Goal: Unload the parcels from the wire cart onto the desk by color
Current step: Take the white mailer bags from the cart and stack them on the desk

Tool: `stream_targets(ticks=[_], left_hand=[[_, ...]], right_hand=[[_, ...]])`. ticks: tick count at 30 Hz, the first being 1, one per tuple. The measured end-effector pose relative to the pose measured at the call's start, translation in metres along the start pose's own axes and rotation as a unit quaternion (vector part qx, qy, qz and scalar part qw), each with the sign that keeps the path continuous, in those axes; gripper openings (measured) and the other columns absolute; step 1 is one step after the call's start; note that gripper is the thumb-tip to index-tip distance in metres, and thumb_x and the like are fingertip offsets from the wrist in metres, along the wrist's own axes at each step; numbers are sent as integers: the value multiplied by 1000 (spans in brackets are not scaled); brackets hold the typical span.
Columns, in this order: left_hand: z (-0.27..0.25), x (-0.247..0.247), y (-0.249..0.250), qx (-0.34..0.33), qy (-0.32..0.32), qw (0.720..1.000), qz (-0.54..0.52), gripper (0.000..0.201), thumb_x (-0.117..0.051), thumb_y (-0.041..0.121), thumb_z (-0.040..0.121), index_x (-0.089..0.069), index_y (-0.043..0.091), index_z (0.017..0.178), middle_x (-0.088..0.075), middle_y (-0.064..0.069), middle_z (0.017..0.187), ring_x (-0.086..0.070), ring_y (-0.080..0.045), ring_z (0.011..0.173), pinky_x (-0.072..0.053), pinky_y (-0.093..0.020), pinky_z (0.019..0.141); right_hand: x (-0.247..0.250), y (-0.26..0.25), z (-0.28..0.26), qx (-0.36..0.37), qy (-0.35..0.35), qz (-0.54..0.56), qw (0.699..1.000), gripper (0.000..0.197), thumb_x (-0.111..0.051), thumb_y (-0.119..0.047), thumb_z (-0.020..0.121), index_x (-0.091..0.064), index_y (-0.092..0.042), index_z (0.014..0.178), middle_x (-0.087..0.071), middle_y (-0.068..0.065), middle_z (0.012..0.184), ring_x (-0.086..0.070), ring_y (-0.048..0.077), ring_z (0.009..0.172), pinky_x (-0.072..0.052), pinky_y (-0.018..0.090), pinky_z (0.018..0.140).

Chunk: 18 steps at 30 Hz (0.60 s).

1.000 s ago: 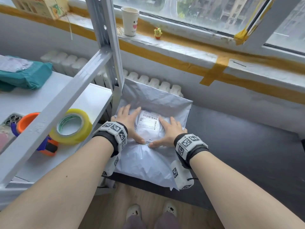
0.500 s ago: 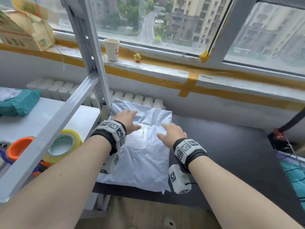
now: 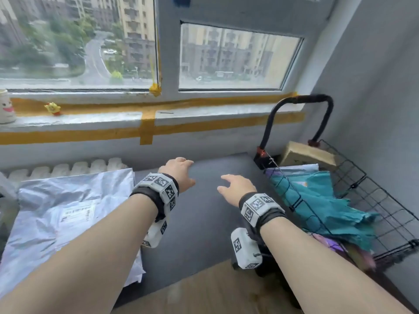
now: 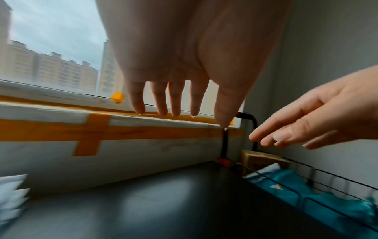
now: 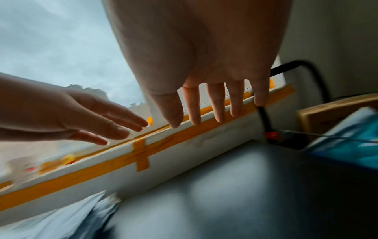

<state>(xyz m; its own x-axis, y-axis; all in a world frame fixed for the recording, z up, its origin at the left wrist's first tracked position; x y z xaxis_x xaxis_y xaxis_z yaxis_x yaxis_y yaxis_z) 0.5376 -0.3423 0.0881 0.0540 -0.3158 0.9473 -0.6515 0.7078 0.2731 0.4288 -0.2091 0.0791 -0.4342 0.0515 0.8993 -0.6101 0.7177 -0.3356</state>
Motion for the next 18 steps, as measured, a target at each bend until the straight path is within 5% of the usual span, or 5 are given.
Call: stream_targets(ticks=[10,18], left_hand=[[5,-56,260,-189,35,981,-1,47,-56,28,88,-48,23,134,-43,0,141,-38,-23,131,-32,-36,108],[12,-128,424,-219,-18,976,1,50,-56,29,88,-45,25,137,-40,0,144,-36,-21,134,-31,-37,110]], right_hand=[[65,241,-53,-122,56,95,986,44,-52,-40,91,-51,-29,134,-51,-1,139,-44,26,129,-38,38,107],[109,422,-89,-180,86,115,973,42,-52,-36,92,-53,-26,132,-52,-2,139,-48,24,127,-39,32,105]])
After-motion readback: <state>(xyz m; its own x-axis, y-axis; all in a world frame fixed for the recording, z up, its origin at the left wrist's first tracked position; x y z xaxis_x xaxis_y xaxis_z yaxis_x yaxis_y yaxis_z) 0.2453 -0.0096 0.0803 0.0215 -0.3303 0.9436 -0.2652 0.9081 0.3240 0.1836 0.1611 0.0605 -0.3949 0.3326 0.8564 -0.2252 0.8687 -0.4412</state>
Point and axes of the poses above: each hand's wrist, its own z-axis towards the middle knuckle, its own x-axis out of the back of the hand, y = z × x, the point moved 5 cm from there along z, towards the middle knuckle
